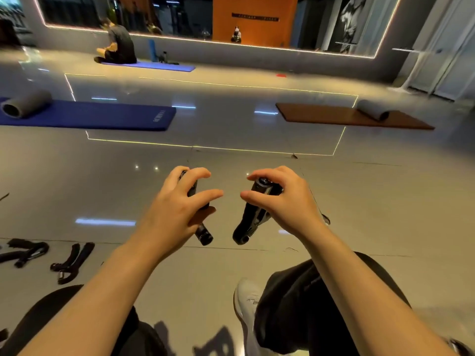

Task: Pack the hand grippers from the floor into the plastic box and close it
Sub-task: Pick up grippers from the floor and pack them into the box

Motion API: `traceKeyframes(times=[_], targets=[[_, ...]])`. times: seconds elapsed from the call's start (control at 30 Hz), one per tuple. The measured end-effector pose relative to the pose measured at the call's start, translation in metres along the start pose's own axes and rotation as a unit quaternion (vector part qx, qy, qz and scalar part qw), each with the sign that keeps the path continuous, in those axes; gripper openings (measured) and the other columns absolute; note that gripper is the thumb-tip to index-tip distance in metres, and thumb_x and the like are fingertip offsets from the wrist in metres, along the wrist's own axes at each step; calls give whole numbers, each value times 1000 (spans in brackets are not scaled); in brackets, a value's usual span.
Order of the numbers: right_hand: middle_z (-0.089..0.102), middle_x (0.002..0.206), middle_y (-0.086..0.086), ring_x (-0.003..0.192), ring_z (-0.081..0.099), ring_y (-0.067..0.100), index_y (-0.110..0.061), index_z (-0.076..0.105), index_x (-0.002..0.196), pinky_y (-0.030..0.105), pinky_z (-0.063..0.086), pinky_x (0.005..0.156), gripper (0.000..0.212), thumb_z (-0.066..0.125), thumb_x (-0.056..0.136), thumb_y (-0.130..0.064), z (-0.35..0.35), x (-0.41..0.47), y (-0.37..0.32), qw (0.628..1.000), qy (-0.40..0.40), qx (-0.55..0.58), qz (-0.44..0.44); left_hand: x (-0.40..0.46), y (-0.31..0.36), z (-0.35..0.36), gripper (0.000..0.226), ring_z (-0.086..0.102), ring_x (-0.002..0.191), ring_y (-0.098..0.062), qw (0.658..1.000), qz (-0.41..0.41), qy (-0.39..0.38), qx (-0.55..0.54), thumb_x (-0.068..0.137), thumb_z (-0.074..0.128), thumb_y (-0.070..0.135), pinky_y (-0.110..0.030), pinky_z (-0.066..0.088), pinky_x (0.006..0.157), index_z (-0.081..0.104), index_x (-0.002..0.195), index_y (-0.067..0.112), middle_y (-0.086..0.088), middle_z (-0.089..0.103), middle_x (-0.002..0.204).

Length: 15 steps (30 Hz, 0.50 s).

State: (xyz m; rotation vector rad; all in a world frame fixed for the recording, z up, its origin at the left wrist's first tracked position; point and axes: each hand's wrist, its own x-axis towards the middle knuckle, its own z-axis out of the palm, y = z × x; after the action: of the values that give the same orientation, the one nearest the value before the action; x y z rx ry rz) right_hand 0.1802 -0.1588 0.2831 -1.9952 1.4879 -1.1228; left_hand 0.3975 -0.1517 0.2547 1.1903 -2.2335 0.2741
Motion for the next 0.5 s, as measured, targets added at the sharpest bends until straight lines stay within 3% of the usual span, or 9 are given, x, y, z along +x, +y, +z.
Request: traceKeyframes(times=[0.17,0.33,0.5], targets=[[58,94,-13,89,55,4,-35,64,92,26,50,77,24,76,72,-37,-23,-41,22,994,78,15,75,3,28,1,22,49,109,-35,998,20,29,-48,85,64,23,-38,44,84,69,105,16,-13,53,121],[63,97,-11,100,55,17,-35,66,94,42,51,86,27,76,70,-39,-40,-95,44,978,146,10,146,14,85,11,21,48,114,-42,995,74,9,-60,77,69,19,-46,47,83,71,98,15,-14,56,119],[64,95,-13,102,55,19,-34,67,92,43,50,86,27,74,68,-44,-58,-146,47,958,209,12,197,15,134,23,21,50,111,-35,987,107,-19,-122,79,65,24,-41,48,83,70,98,19,-11,56,117]])
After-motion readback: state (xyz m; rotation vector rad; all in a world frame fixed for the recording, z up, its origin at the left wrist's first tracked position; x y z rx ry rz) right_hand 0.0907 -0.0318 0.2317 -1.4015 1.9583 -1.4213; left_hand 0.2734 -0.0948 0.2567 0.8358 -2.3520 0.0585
